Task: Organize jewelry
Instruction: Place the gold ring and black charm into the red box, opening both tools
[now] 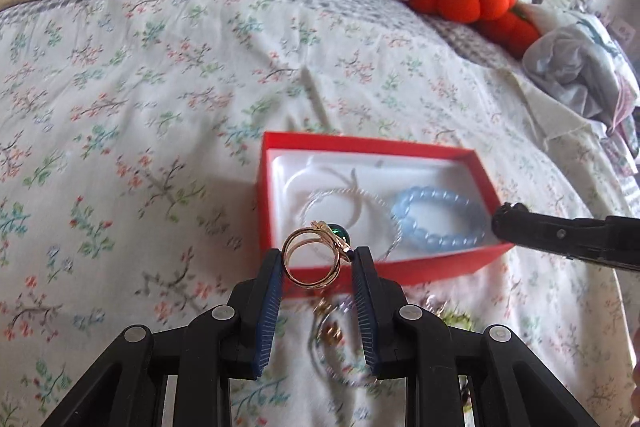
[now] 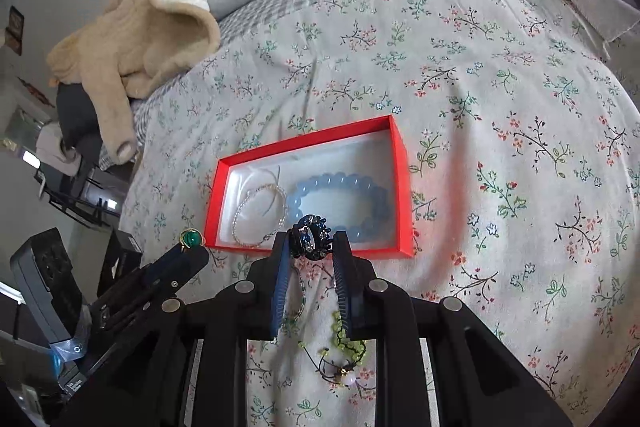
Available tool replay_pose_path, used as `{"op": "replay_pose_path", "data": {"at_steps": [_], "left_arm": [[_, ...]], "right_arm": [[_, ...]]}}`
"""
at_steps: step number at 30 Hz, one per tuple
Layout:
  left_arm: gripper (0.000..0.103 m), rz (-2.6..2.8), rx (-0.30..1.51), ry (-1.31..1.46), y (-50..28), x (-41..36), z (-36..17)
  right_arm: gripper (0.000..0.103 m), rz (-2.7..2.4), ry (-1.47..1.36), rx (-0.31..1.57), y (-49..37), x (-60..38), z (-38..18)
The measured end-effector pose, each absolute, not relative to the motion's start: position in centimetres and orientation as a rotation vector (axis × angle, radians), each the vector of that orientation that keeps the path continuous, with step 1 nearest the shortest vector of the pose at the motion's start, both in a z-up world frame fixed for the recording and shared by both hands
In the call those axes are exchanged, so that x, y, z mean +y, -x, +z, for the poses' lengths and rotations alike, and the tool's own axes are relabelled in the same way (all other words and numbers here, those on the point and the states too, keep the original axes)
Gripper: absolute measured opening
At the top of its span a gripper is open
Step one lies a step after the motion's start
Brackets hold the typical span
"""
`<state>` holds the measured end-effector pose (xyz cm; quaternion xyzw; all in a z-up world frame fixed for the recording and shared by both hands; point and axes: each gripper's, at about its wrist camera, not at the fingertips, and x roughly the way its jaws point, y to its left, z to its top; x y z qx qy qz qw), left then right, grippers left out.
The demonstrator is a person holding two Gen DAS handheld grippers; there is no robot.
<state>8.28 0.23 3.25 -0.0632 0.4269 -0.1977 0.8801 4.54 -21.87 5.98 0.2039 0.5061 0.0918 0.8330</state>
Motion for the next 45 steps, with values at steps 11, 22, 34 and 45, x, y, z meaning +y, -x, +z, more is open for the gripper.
{"op": "replay_pose_path", "data": {"at_steps": [11,22,34,45], "left_arm": [[0.029,-0.394,0.944,0.127,-11.7,-2.9,1.3],[0.032,-0.34,0.95,0.134,-13.2,-3.8,0.8],[0.055,-0.325,0.943,0.142,-11.3,-2.8,2.5],[0.082,-0.249,1.003,0.106,-7.9,-1.3,3.3]], "right_arm": [[0.023,0.177,-0.403,1.104,-6.1,-22.4,4.3],[0.023,0.207,-0.382,1.089,-6.6,-22.7,4.2],[0.029,0.214,-0.415,1.04,-5.7,-23.6,6.2],[0.058,0.151,-0.385,1.037,-3.2,-24.1,7.5]]}}
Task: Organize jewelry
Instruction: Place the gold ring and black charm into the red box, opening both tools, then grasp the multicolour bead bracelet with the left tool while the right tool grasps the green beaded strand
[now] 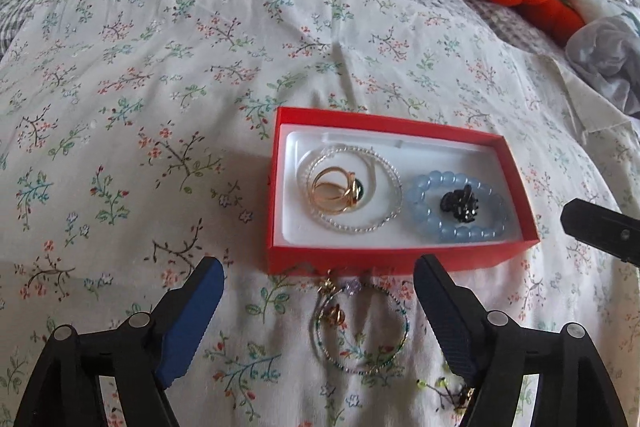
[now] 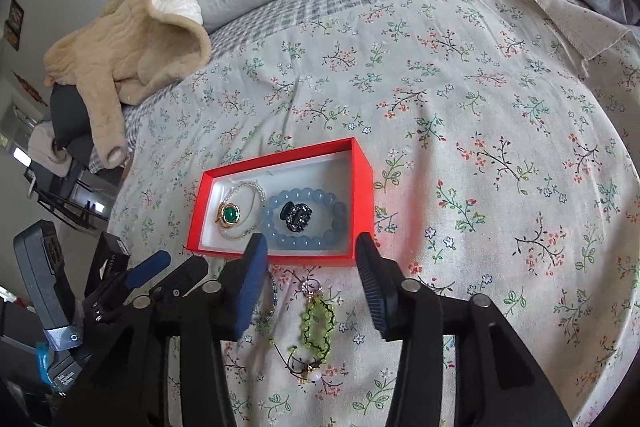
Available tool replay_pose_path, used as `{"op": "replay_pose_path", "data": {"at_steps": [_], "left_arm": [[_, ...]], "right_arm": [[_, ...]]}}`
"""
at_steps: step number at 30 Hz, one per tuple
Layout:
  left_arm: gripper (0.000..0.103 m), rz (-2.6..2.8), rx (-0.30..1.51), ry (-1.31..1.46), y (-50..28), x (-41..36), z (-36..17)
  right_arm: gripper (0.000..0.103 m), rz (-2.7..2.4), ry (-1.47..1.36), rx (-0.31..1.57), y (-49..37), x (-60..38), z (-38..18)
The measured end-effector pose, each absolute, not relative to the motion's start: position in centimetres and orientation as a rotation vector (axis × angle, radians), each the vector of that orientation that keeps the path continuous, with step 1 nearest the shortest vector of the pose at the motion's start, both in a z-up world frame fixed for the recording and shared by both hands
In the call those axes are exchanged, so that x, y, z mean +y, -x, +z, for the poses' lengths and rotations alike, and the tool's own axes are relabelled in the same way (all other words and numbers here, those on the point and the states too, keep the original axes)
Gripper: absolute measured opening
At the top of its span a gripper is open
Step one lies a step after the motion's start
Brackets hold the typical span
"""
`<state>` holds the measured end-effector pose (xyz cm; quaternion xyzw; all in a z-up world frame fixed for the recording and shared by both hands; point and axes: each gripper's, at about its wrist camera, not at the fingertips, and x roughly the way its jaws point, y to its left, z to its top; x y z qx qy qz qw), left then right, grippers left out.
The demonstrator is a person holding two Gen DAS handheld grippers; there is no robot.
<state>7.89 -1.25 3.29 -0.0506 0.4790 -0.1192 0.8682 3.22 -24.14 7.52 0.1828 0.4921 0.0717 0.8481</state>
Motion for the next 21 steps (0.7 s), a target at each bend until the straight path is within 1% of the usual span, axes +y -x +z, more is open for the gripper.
{"op": "replay_pose_path", "data": {"at_steps": [1,2,9,18,21], "left_arm": [[0.082,-0.237,1.023,0.105,-7.8,-1.1,3.1],[0.082,-0.224,1.043,0.106,-7.7,-0.9,2.8],[0.082,-0.206,1.16,0.155,-6.7,0.1,1.1],[0.082,-0.227,1.223,0.198,-6.1,0.7,-0.1],[0.08,-0.234,1.24,0.206,-6.3,0.7,-0.7]], "right_arm": [[0.064,0.146,-0.388,1.04,-3.0,-24.2,7.5],[0.065,0.136,-0.385,1.049,-2.8,-24.3,7.4],[0.065,0.029,-0.378,1.188,-1.4,-24.1,5.4],[0.065,0.001,-0.344,1.243,-0.7,-23.2,4.2],[0.065,-0.004,-0.364,1.264,-0.8,-23.1,3.6]]}}
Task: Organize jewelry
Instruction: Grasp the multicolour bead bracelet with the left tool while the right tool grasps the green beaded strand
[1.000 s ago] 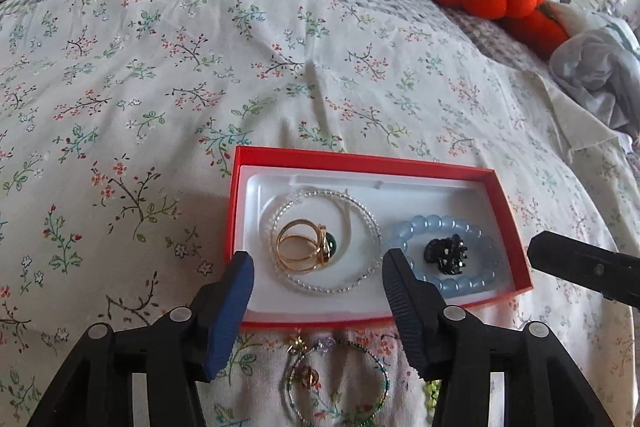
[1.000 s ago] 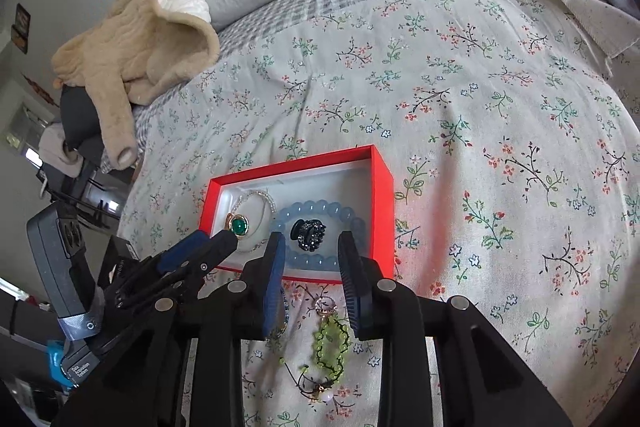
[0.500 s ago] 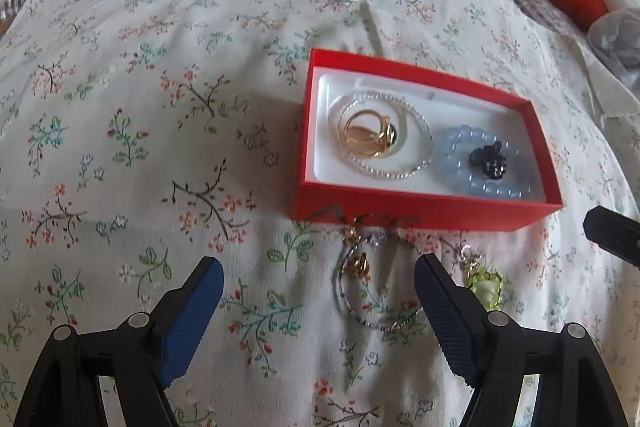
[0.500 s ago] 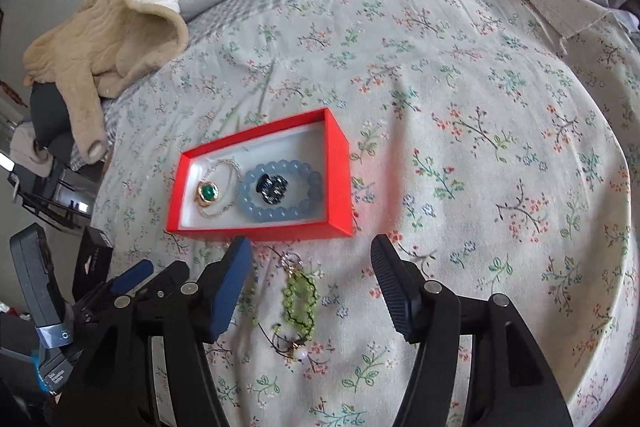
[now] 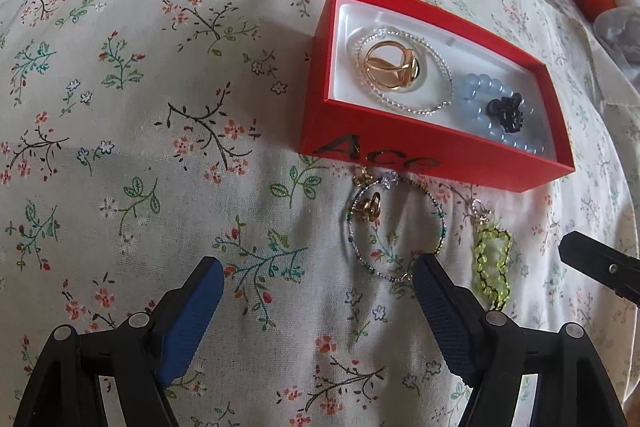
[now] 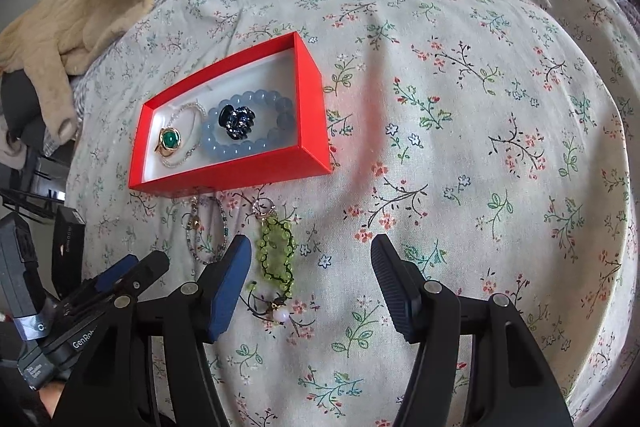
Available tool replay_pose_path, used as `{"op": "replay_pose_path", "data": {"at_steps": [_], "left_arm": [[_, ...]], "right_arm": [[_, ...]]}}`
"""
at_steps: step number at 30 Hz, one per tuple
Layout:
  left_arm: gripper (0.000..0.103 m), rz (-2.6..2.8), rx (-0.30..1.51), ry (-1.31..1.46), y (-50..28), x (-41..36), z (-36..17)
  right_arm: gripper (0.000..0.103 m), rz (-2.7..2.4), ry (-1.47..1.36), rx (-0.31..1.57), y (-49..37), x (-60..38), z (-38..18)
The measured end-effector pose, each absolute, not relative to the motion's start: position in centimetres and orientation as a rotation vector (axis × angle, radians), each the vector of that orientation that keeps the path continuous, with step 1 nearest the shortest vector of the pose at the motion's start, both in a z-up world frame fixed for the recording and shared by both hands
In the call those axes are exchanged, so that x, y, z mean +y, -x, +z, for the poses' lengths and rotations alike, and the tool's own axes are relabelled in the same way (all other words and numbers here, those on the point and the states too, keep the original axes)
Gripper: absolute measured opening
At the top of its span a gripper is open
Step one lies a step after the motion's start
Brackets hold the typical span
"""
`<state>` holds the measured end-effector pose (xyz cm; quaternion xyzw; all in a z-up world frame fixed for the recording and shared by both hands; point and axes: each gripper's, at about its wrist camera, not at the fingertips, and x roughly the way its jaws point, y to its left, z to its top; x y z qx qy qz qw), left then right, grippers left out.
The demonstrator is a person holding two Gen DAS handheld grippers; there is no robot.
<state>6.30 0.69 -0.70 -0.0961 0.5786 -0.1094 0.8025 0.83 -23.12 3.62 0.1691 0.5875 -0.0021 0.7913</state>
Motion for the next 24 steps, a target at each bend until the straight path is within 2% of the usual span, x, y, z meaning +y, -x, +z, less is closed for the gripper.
{"op": "replay_pose_path", "data": {"at_steps": [4,8,16,21,23,24], "left_arm": [[0.06,-0.264,1.269,0.265,-6.6,0.7,-1.5],[0.048,-0.27,1.279,0.298,-7.1,0.2,-2.3],[0.037,-0.265,1.279,0.194,-8.0,-2.9,-3.1],[0.017,-0.233,1.251,0.107,-7.8,-3.9,-3.2],[0.005,-0.228,1.243,0.089,-7.7,-4.0,-3.2],[0.004,-0.228,1.24,0.086,-7.6,-3.9,-3.2]], "right_arm": [[0.065,-0.003,-0.371,1.28,-1.1,-22.9,3.0],[0.065,0.006,-0.369,1.302,-1.4,-22.7,2.4],[0.065,0.0,-0.364,1.322,-2.0,-22.7,1.6],[0.065,0.006,-0.39,1.337,-2.1,-22.6,1.1],[0.065,0.007,-0.388,1.334,-2.0,-22.4,1.1],[0.065,0.007,-0.386,1.333,-2.0,-22.4,1.1]]}}
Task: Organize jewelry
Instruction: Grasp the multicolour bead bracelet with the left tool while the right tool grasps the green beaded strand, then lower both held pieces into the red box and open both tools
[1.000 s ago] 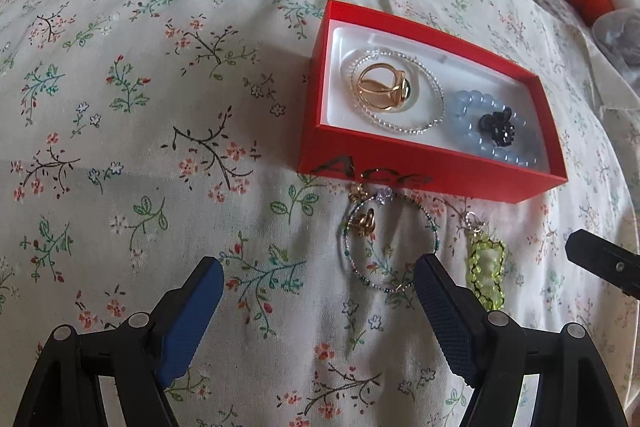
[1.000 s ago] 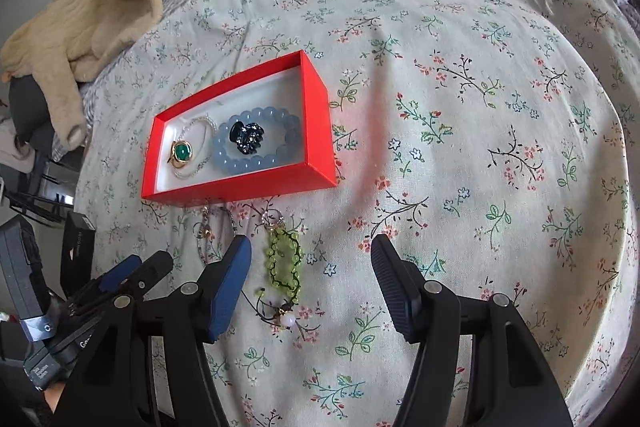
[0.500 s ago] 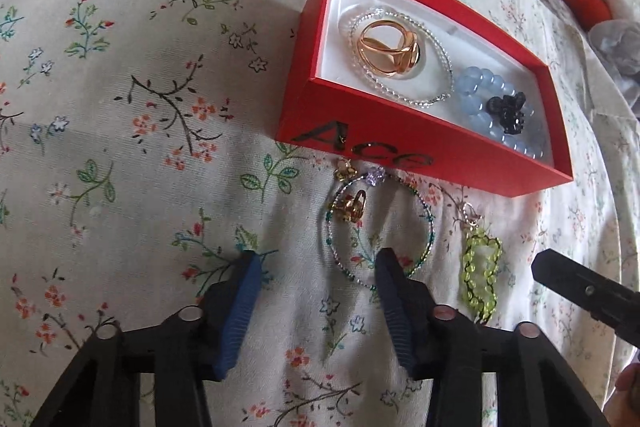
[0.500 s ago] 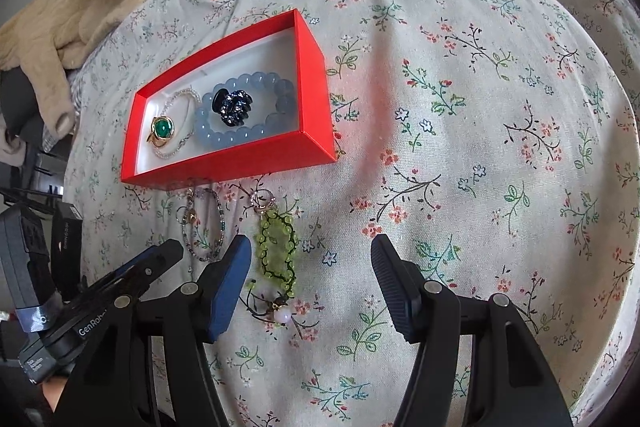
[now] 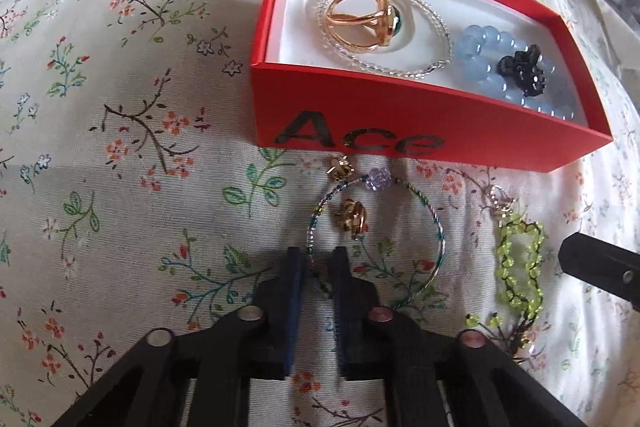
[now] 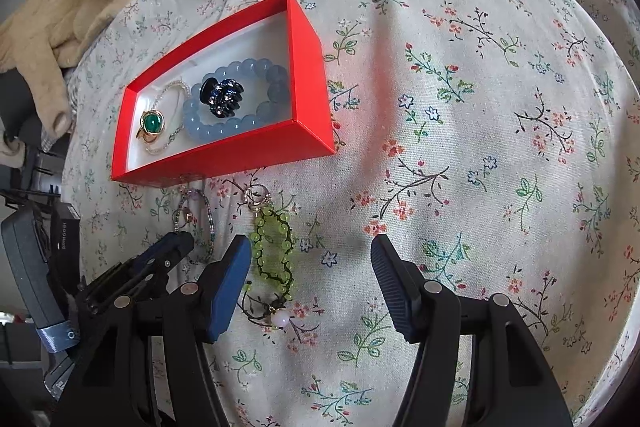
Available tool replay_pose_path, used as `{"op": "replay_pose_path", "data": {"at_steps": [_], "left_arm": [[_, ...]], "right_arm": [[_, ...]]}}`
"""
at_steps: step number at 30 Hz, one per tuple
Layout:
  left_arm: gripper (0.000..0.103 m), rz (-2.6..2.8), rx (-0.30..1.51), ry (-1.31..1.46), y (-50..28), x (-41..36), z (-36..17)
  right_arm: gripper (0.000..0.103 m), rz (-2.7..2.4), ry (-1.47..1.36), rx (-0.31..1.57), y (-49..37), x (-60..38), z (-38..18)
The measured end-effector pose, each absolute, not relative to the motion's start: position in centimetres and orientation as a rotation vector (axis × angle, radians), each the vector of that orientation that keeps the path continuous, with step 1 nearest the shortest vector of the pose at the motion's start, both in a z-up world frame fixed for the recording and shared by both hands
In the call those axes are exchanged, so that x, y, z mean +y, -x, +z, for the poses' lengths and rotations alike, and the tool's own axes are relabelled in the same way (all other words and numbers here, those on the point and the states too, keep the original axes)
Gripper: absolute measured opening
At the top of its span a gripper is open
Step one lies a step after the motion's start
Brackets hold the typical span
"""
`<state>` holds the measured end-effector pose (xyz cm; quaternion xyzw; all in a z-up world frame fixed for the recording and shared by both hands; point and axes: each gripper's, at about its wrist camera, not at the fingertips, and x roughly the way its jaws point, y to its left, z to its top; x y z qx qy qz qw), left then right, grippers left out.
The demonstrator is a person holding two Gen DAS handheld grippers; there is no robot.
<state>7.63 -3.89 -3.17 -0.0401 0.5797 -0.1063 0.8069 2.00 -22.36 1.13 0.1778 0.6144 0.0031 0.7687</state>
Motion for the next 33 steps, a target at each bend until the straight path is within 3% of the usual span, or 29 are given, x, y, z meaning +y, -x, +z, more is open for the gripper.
{"op": "replay_pose_path", "data": {"at_steps": [9,14,22,28,33], "left_arm": [[0.0,-0.27,1.255,0.23,-7.2,-0.8,-3.1],[0.0,-0.285,1.234,0.282,-6.7,0.6,-2.2],[0.0,-0.332,1.172,0.314,-5.6,2.1,-0.3],[0.0,-0.36,1.134,0.323,-4.9,2.5,1.1],[0.0,-0.355,1.108,0.314,-4.7,2.9,2.0]], "right_arm": [[0.064,-0.013,-0.378,1.335,-2.0,-22.2,0.4],[0.049,-0.029,-0.383,1.347,-2.2,-22.1,-0.4],[0.035,-0.029,-0.278,1.338,-2.4,-20.3,-1.0],[0.008,0.008,-0.195,1.329,-2.3,-18.9,-1.0],[0.005,0.037,-0.203,1.326,-2.3,-18.7,-0.8]]}}
